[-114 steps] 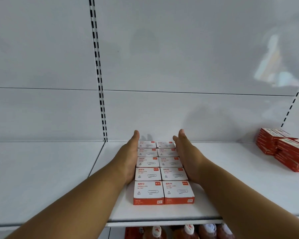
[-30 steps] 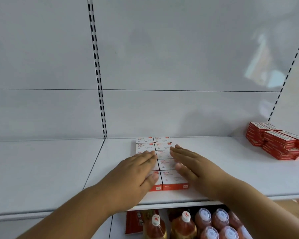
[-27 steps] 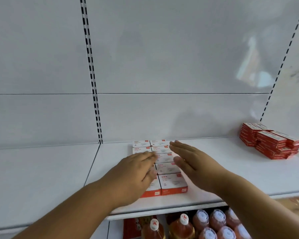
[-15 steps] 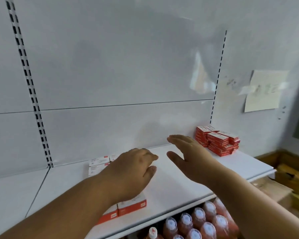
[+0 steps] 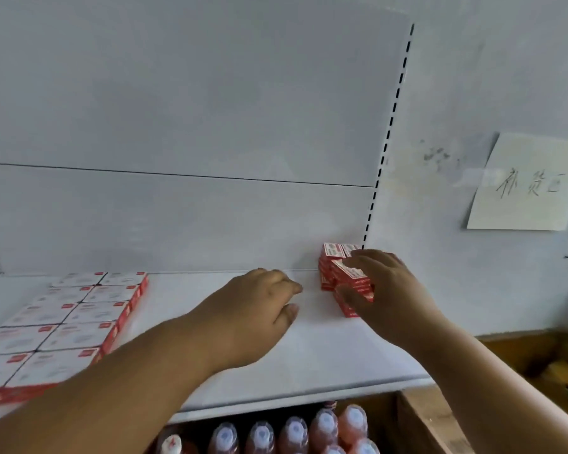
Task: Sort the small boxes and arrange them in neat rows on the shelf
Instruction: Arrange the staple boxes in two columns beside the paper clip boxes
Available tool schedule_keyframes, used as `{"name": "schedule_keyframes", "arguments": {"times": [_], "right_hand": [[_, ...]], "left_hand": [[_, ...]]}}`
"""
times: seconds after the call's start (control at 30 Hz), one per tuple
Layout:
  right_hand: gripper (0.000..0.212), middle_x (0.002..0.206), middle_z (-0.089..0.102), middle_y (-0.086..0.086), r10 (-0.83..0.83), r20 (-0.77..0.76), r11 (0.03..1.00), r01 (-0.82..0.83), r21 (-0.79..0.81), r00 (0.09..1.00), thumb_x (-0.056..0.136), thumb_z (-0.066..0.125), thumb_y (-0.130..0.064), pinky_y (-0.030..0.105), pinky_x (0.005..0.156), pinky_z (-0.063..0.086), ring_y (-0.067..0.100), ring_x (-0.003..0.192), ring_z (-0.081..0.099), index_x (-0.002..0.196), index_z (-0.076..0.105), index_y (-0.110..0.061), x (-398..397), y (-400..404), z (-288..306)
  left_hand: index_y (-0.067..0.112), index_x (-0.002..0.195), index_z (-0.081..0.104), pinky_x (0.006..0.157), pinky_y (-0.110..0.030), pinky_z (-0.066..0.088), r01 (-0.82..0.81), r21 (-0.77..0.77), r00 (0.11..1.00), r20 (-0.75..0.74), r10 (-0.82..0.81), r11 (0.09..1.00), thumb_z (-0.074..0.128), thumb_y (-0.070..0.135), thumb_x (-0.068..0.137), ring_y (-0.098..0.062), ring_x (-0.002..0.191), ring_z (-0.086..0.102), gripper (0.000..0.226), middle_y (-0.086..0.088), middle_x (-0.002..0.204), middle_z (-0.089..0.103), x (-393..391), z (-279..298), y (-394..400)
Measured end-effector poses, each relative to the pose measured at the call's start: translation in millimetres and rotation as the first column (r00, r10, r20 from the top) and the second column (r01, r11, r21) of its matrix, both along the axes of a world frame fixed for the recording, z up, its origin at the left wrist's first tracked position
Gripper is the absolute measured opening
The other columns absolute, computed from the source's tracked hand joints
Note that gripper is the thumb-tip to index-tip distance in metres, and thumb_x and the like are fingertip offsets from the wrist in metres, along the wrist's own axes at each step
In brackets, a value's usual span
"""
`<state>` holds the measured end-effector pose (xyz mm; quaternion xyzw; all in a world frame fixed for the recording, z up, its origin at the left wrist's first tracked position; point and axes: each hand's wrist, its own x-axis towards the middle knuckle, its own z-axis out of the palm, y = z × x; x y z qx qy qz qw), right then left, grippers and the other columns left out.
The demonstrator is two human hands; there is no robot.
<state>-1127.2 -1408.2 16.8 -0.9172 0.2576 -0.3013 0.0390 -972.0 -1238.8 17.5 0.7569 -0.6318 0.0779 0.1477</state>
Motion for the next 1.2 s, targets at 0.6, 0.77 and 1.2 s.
{"name": "schedule_keyframes", "arguments": {"times": [0.6, 0.77, 1.2], "right_hand": [[0.033, 0.109, 0.066, -0.003, -0.072, 0.011, 0.961, 0.066, 0.27, 0.997, 0.089, 0.054, -0.023, 0.035, 0.088, 0.045, 0.021, 0.11, 0.05, 0.122, 0.058, -0.027, -19.1, -69.7, -11.7], [0.035, 0.101, 0.065, -0.009, -0.083, 0.336, 0.883, -0.087, 0.462, 0.938, 0.085, 0.061, -0.007, 0.01, 0.059, 0.043, 0.001, 0.082, 0.062, 0.113, 0.06, -0.028, -26.7, -56.4, -10.0], [0.022, 0.094, 0.073, 0.019, -0.014, 0.657, 0.171, -0.646, 0.744, 0.753, 0.083, 0.068, 0.007, 0.027, 0.075, 0.057, 0.027, 0.082, 0.071, 0.1, 0.068, -0.005, 2.8, 26.6, -31.0]], "left_hand": [[0.022, 0.083, 0.063, 0.078, -0.03, 0.053, -0.45, 0.037, 0.495, -0.821, 0.283, 0.892, 0.062, 0.051, 0.088, -0.022, 0.086, 0.07, 0.03, 0.0, 0.093, 0.074, -34.8, -11.7, -152.6], [0.019, 0.094, 0.064, 0.061, -0.027, 0.047, -0.593, -0.108, 0.335, -0.934, 0.123, 0.798, 0.067, 0.018, 0.087, -0.018, 0.077, 0.068, 0.008, -0.002, 0.088, 0.072, -35.6, -2.8, -136.9], [0.036, 0.121, 0.062, 0.064, -0.027, 0.057, -0.575, -0.247, 0.436, -0.899, 0.036, 0.78, 0.051, 0.006, 0.1, -0.016, 0.086, 0.067, 0.038, 0.003, 0.105, 0.067, -33.0, -28.0, 4.8]]}}
